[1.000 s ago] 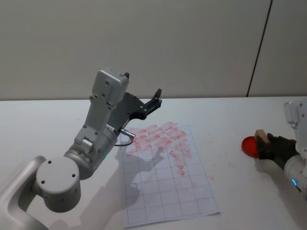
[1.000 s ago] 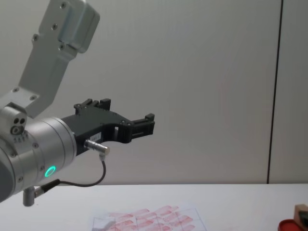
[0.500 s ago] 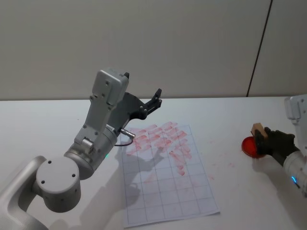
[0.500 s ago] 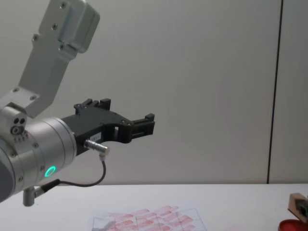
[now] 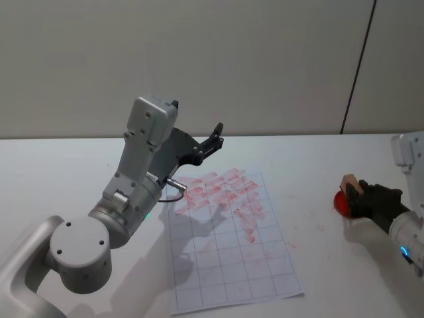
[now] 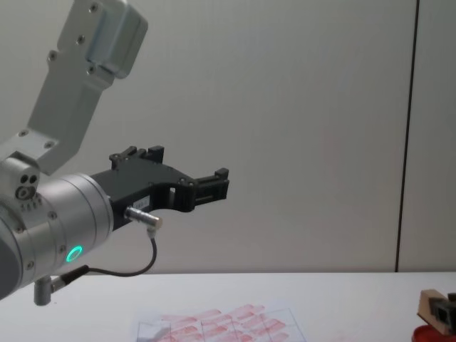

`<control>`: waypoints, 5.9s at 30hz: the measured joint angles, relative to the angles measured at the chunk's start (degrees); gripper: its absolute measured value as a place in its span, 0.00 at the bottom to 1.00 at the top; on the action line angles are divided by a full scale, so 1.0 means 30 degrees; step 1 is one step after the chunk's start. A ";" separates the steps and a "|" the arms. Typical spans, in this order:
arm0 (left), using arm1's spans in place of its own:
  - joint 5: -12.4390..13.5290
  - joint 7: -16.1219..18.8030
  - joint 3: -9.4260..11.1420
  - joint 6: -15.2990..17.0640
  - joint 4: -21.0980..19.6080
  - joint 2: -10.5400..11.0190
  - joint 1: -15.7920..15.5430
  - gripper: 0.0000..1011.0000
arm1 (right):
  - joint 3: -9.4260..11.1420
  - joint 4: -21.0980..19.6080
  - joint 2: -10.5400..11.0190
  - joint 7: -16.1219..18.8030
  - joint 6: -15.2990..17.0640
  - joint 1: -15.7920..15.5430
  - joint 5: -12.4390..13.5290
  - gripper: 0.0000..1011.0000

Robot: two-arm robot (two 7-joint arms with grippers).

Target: Use the one hand to pick up the stamp and affix it onto the A4 paper.

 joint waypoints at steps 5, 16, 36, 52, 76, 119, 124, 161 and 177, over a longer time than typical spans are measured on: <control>0.0000 -0.0001 -0.0001 0.0000 -0.0001 0.0000 0.0000 0.99 | 0.0023 -0.0054 -0.0013 0.0016 0.0240 -0.0042 0.0072 0.21; 0.0000 0.0000 -0.0001 0.0000 0.0000 0.0000 0.0001 0.99 | 0.0114 0.0039 -0.0042 -0.0095 0.0471 -0.0009 0.0058 0.21; 0.0000 -0.0001 0.0000 0.0000 0.0000 0.0001 0.0001 0.99 | 0.0221 0.0756 -0.0187 -0.0015 0.0641 0.0246 -0.0044 0.21; 0.0000 0.0000 0.0000 0.0000 0.0000 0.0000 0.0000 0.99 | 0.0212 0.1703 -0.0336 0.0238 0.0389 0.0496 -0.0229 0.21; 0.0000 0.0000 0.0000 0.0000 0.0000 0.0000 0.0001 0.99 | 0.0389 0.1605 -0.0344 0.0438 0.0721 0.0421 -0.0057 0.21; 0.0000 -0.0001 0.0000 0.0000 0.0000 0.0001 0.0000 0.99 | -0.1794 -0.2590 -0.1709 0.2722 0.2475 -0.0268 -0.2363 0.21; 0.0001 0.0000 -0.0001 0.0000 0.0000 0.0000 0.0000 0.99 | -0.2200 -0.2169 -0.2027 0.3059 0.2892 -0.0185 -0.2808 0.21; 0.0000 -0.0001 0.0000 0.0000 -0.0001 0.0000 0.0001 0.99 | -0.3188 -0.0432 -0.2735 0.4268 0.3961 0.0072 -0.4431 0.21; 0.0000 0.0000 0.0000 0.0000 0.0000 0.0000 0.0001 0.99 | -0.3525 -0.0488 -0.2863 0.5110 0.4246 0.0325 -0.5404 0.21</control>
